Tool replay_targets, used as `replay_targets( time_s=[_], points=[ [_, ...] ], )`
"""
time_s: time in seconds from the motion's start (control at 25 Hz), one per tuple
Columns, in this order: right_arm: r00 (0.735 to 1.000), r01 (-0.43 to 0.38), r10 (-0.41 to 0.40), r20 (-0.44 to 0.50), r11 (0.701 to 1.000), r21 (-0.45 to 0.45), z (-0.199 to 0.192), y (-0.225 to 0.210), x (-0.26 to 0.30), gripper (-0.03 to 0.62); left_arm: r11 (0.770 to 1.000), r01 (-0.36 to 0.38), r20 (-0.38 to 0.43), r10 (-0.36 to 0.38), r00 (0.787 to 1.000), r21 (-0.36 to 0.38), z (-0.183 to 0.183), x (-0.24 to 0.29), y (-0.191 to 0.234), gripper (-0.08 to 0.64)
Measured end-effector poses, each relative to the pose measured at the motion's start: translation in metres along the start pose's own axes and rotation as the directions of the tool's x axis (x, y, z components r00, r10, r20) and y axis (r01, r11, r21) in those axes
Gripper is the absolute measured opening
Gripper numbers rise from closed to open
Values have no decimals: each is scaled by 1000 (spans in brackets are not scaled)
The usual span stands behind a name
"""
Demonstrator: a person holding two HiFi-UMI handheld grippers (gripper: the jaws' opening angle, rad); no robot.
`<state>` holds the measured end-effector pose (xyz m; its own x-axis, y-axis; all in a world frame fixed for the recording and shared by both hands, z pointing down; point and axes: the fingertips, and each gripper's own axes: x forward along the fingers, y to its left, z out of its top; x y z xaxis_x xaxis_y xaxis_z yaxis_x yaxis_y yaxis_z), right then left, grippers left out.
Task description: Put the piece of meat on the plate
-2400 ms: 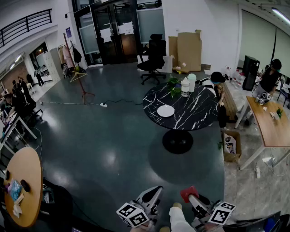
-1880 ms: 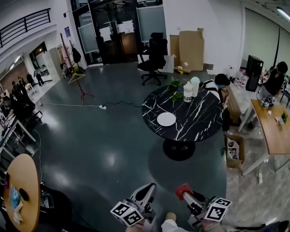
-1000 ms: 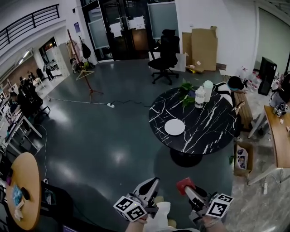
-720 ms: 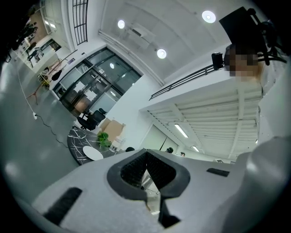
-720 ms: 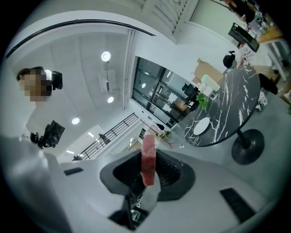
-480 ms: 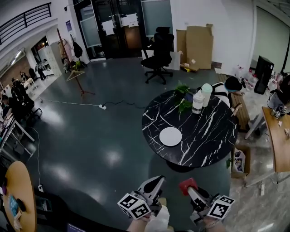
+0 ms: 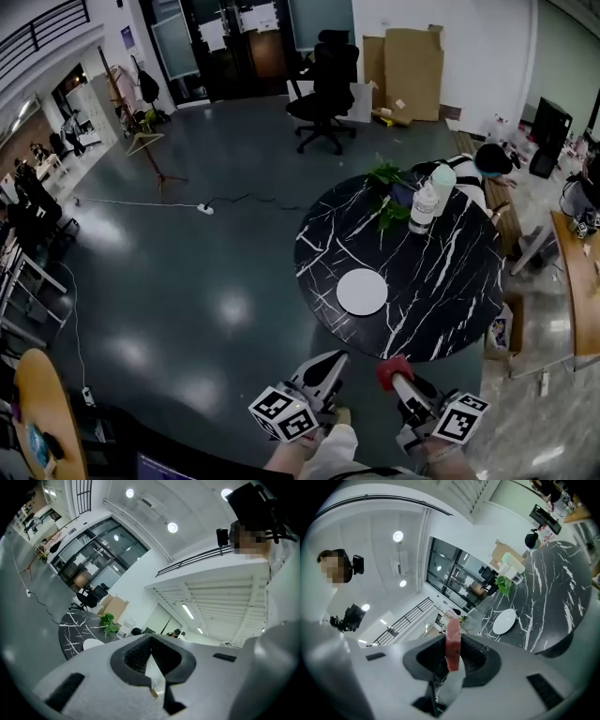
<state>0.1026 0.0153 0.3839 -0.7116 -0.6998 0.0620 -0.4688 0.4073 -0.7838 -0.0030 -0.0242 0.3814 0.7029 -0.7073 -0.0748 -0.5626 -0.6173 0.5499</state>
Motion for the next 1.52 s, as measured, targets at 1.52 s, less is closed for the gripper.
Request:
replay_targets(
  time_s=[1.52],
  points=[
    [975,116,-109,-194,993,26,56,-161,194,89,995,-92,-73,89,993,-39,19,136,200,8]
  ],
)
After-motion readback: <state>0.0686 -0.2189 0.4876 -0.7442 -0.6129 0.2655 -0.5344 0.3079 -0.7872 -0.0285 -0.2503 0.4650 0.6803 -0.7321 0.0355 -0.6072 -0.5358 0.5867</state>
